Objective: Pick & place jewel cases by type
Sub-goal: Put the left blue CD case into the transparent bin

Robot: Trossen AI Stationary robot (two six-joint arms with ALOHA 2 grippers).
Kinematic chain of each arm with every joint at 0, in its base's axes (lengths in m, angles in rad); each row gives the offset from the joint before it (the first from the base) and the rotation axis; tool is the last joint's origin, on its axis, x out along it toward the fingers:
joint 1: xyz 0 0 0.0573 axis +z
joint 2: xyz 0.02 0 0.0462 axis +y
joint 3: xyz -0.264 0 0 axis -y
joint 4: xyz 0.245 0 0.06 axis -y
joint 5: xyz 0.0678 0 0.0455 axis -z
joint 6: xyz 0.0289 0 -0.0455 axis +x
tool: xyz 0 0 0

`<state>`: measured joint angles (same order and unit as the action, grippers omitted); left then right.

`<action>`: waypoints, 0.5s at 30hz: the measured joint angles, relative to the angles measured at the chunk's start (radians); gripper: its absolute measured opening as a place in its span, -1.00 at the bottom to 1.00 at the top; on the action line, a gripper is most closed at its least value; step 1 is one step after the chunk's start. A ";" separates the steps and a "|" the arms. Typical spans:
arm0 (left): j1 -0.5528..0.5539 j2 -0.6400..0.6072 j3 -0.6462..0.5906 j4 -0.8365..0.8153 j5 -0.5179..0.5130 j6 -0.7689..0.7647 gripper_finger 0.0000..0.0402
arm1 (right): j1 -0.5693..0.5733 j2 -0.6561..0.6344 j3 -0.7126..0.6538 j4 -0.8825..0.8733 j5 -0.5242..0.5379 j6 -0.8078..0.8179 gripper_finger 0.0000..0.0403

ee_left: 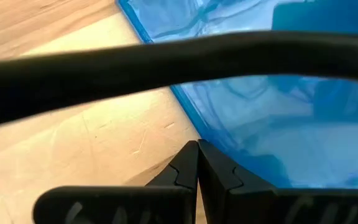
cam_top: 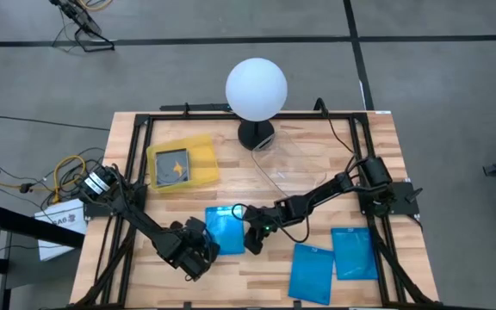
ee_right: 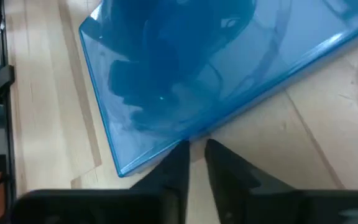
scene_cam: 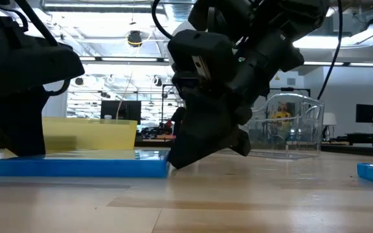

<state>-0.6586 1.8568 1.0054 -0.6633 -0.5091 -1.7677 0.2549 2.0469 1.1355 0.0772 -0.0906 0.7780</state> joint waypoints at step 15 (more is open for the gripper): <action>0.000 0.000 -0.001 -0.017 -0.016 0.095 -1.00 | 0.001 -0.007 -0.003 0.047 0.044 0.249 0.15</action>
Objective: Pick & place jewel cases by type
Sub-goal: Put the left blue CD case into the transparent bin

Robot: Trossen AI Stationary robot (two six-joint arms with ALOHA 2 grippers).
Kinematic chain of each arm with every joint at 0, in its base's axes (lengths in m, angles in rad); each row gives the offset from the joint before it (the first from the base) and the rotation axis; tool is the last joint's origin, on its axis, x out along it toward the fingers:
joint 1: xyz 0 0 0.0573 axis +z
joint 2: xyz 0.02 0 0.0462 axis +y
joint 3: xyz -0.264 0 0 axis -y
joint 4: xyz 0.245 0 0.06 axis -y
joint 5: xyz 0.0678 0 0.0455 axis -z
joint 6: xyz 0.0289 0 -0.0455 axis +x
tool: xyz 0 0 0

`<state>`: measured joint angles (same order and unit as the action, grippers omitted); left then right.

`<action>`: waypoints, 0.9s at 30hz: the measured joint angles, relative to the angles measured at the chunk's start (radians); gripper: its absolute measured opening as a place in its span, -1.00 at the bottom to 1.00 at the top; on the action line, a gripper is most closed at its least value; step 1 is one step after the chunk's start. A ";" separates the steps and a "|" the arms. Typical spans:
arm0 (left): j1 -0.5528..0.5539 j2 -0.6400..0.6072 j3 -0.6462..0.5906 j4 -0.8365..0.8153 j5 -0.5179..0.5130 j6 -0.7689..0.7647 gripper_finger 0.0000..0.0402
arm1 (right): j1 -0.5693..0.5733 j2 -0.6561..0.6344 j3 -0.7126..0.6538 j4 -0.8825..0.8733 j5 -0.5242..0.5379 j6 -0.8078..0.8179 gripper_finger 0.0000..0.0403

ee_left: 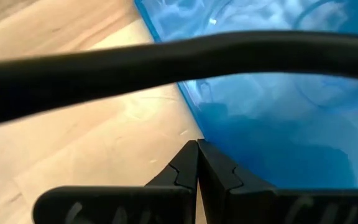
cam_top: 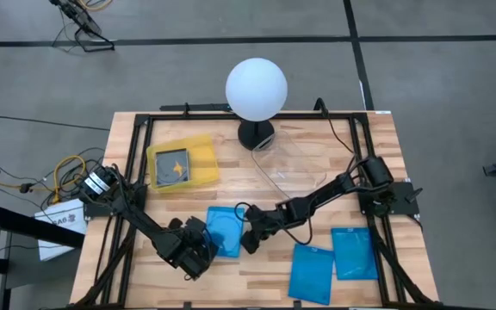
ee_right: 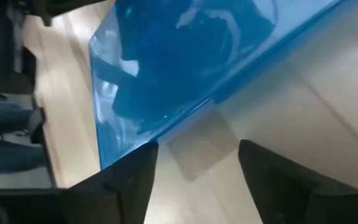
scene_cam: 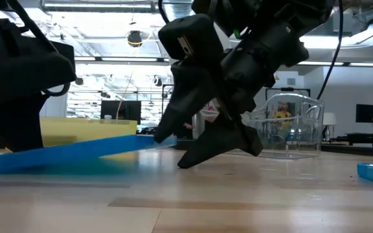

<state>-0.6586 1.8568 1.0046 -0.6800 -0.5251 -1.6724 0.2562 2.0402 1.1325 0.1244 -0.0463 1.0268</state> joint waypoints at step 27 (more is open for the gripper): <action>0.003 0.000 0.003 0.126 -0.029 0.051 -1.00 | -0.026 0.118 0.058 0.307 -0.086 0.074 -0.29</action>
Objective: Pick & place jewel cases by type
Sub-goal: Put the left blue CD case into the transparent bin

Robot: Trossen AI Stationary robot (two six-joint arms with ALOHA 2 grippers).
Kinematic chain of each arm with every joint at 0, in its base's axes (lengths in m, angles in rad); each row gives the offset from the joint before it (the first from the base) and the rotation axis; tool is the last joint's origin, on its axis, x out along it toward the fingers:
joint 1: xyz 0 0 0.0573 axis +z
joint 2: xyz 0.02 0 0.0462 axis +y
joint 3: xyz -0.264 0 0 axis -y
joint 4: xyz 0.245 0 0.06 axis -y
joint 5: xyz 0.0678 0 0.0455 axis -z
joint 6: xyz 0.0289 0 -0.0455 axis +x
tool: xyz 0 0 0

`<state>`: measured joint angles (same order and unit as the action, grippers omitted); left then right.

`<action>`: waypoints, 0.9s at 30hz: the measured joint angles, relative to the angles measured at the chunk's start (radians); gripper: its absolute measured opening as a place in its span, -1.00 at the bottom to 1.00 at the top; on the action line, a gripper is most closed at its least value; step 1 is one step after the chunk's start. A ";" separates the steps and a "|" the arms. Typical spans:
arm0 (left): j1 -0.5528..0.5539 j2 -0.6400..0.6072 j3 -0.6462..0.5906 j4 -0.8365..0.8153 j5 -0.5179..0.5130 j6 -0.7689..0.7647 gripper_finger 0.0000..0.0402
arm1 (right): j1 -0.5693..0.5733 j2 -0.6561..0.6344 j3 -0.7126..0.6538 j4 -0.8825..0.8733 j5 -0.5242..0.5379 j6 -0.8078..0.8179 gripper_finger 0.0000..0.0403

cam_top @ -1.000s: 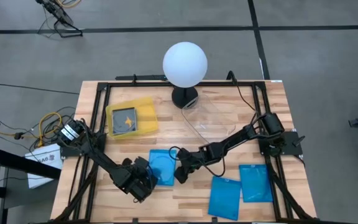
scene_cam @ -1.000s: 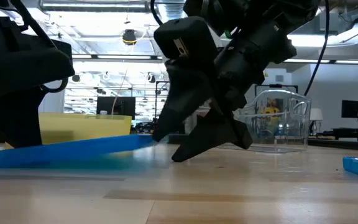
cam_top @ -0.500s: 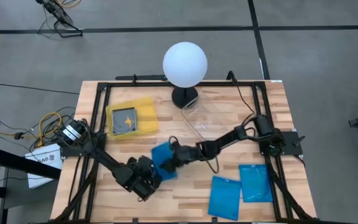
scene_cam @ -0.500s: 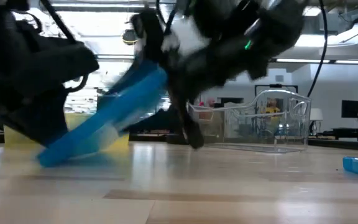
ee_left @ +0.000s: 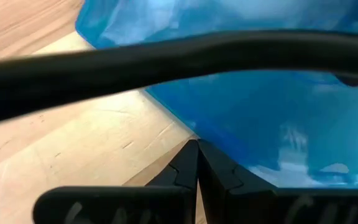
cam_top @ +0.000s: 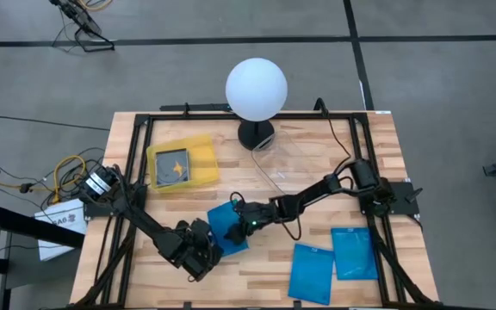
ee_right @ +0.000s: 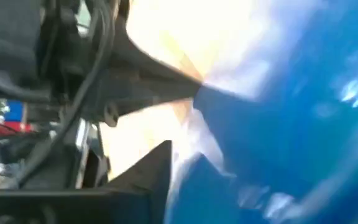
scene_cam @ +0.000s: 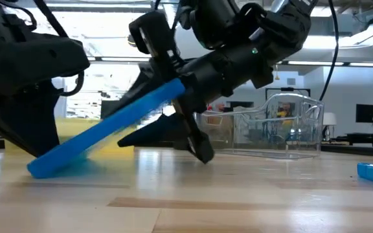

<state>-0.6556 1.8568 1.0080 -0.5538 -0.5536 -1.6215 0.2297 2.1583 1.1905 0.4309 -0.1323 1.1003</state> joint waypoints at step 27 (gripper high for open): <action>-0.085 -0.025 0.000 -0.040 -0.067 -0.036 -1.00 | 0.005 -0.264 -0.002 -0.424 -0.045 -0.384 -0.99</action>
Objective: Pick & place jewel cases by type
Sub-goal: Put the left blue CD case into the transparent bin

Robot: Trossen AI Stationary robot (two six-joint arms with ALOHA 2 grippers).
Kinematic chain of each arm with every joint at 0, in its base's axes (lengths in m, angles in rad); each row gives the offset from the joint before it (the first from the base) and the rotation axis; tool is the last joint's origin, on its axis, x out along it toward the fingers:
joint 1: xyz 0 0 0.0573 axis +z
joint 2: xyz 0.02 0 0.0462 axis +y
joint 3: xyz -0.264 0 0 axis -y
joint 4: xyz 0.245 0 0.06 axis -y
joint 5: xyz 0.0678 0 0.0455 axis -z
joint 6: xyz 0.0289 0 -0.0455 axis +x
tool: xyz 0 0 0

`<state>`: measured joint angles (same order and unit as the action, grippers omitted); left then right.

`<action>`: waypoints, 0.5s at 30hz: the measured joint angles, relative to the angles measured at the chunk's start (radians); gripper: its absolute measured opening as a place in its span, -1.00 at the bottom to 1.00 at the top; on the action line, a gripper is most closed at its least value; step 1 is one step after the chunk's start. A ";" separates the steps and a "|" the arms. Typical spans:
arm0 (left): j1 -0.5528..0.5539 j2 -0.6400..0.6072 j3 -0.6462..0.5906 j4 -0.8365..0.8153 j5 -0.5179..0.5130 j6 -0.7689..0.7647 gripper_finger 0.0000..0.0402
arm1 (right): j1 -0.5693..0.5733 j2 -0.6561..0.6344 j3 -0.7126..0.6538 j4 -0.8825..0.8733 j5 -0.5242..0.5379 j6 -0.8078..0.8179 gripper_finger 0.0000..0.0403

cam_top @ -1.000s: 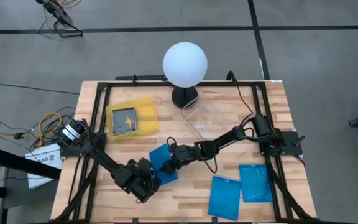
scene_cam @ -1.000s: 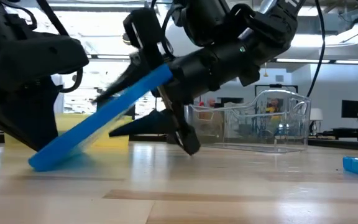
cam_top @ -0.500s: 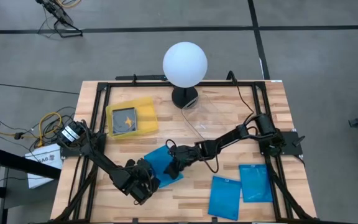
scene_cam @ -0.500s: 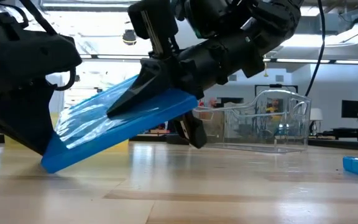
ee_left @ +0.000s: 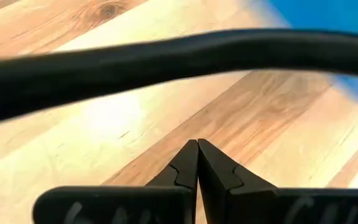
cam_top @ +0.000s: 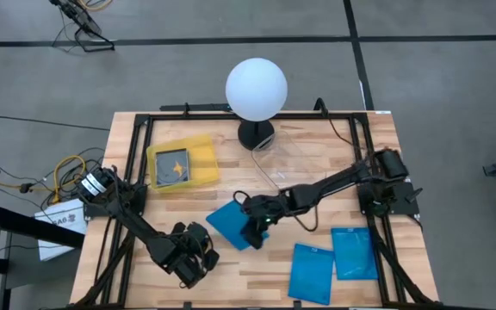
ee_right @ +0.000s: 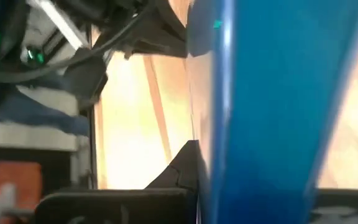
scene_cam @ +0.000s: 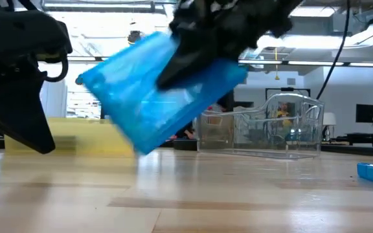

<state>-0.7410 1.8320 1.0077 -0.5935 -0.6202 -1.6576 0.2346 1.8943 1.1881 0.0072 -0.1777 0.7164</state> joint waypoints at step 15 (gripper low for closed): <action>-0.010 0.000 0.000 0.005 0.010 0.212 -1.00 | 0.086 -0.367 0.002 -0.244 0.046 -0.704 -1.00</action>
<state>-0.7509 1.8320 1.0077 -0.5880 -0.6105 -1.4453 0.3202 1.5272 1.1899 -0.2367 -0.1321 0.0121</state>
